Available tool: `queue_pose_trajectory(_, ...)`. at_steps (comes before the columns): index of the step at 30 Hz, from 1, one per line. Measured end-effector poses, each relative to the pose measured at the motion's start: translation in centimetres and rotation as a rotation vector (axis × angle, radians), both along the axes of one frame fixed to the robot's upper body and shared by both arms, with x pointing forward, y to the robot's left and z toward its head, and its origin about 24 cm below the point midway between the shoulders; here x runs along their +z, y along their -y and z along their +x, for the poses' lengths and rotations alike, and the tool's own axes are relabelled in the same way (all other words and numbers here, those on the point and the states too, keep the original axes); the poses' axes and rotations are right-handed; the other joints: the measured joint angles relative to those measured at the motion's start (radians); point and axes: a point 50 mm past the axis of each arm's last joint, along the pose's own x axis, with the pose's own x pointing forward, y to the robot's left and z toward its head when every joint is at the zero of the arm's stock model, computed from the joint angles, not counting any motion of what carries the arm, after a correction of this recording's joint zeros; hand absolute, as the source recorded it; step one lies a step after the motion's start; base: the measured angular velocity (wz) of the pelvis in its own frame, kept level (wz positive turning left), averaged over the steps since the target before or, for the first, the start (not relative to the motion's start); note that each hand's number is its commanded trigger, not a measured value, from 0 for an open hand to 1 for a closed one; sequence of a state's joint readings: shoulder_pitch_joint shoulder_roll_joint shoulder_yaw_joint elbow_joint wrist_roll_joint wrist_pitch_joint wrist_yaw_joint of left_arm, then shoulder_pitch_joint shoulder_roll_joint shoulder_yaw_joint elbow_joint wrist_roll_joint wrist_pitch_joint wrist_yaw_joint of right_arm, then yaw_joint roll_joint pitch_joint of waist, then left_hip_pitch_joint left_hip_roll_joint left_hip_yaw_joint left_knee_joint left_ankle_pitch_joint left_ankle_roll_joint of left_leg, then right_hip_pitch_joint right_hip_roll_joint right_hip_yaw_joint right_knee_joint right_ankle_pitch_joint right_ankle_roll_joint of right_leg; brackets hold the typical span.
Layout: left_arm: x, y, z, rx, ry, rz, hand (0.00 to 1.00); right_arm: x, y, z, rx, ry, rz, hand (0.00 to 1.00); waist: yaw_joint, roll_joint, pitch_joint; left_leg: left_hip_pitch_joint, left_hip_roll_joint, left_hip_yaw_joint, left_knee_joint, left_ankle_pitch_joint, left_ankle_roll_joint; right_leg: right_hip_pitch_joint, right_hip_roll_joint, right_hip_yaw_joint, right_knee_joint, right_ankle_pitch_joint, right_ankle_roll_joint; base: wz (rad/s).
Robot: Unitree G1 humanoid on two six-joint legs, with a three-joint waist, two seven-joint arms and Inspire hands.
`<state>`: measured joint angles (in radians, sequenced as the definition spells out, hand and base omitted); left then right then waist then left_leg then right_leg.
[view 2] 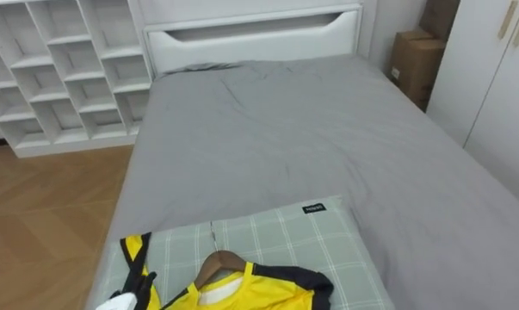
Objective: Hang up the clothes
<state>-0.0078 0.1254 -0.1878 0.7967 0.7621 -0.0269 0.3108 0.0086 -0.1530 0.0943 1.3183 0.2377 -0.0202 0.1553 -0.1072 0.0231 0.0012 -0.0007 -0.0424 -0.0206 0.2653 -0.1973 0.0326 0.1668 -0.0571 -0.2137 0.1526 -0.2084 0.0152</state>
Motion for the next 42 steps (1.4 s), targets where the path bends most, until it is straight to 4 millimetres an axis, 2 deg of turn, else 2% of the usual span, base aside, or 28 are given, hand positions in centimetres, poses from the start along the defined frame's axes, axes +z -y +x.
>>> queue_pose_trajectory(1, 0.0, -0.3, 0.0, 0.034, 0.004, -0.020, 0.00, 0.0, 0.0, 0.0, 0.000, 0.000, 0.000, 0.00, 0.001, -0.005, 0.0028, 0.000, 0.000, 0.000, 0.000, 0.000, 0.000, -0.004, 0.000, 0.000, -0.002, 0.000, 0.000, 0.00)
queue_pose_trajectory(6, 0.2, -1.3, 0.1, 0.131, 0.016, -0.065, 0.00, 0.0, -0.1, 0.0, -0.003, 0.000, 0.003, 0.00, 0.001, -0.010, 0.0039, 0.007, -0.001, 0.009, -0.011, 0.001, 0.001, -0.006, 0.000, 0.012, -0.015, 0.001, 0.002, -0.05)
queue_pose_trajectory(11, 0.3, -1.4, 0.4, 0.138, 0.024, -0.072, 0.00, 0.0, -0.3, 0.2, -0.002, 0.005, 0.008, 0.00, -0.002, -0.014, 0.0056, 0.005, -0.001, 0.016, -0.005, 0.001, 0.001, -0.002, -0.002, 0.016, -0.016, 0.002, 0.003, -0.04)
queue_pose_trajectory(15, 1.0, -1.1, 1.7, 0.124, 0.060, -0.078, 0.00, 0.0, -0.4, 0.4, 0.005, 0.010, 0.007, 0.00, -0.002, -0.016, 0.0088, 0.002, -0.002, 0.016, -0.006, 0.000, 0.001, -0.004, -0.004, 0.016, -0.016, 0.002, 0.004, 0.00)
queue_pose_trajectory(20, 1.5, -0.8, 2.5, 0.111, 0.087, -0.086, 0.00, 0.0, -0.3, 0.4, 0.009, 0.011, -0.005, 0.00, -0.004, -0.005, 0.0060, 0.002, -0.003, 0.017, -0.010, 0.000, 0.001, -0.003, -0.005, 0.018, -0.016, 0.002, 0.004, 0.00)
queue_pose_trajectory(23, 1.5, -0.6, 2.5, 0.109, 0.087, -0.092, 0.00, 0.0, -0.3, 0.4, 0.010, 0.011, -0.008, 0.00, -0.008, 0.001, 0.0079, 0.004, -0.003, 0.017, -0.020, 0.000, 0.001, -0.001, -0.004, 0.022, -0.016, 0.002, 0.004, 0.00)
queue_pose_trajectory(28, 1.4, -0.1, 2.5, 0.108, 0.086, -0.106, 0.00, 0.1, -0.1, 0.4, 0.012, 0.013, -0.014, 0.00, -0.008, 0.009, 0.0027, 0.006, -0.002, 0.017, -0.028, 0.000, 0.001, -0.007, -0.003, 0.025, -0.014, 0.002, 0.004, 0.00)
queue_pose_trajectory(33, 1.5, 0.0, 2.7, 0.095, 0.080, -0.110, 0.00, 0.0, -0.1, 0.4, 0.012, 0.015, -0.008, 0.00, -0.008, 0.006, 0.0037, 0.007, -0.002, 0.017, -0.028, 0.002, 0.003, -0.007, -0.003, 0.027, -0.010, 0.002, 0.004, 0.00)
queue_pose_trajectory(37, 1.9, 0.2, 3.3, 0.084, 0.096, -0.113, 0.00, 0.0, -0.2, 0.5, 0.011, 0.018, -0.005, 0.00, -0.014, -0.002, 0.0082, 0.002, -0.002, 0.017, -0.027, 0.003, 0.004, -0.012, -0.004, 0.026, -0.011, 0.002, 0.004, 0.00)
queue_pose_trajectory(42, 2.5, 0.6, 4.2, 0.067, 0.127, -0.119, 0.00, 0.1, -0.3, 0.6, 0.006, 0.022, 0.005, 0.00, -0.024, -0.008, 0.0061, -0.008, -0.003, 0.018, -0.025, 0.006, 0.003, -0.021, -0.004, 0.026, -0.012, 0.002, 0.004, 0.00)
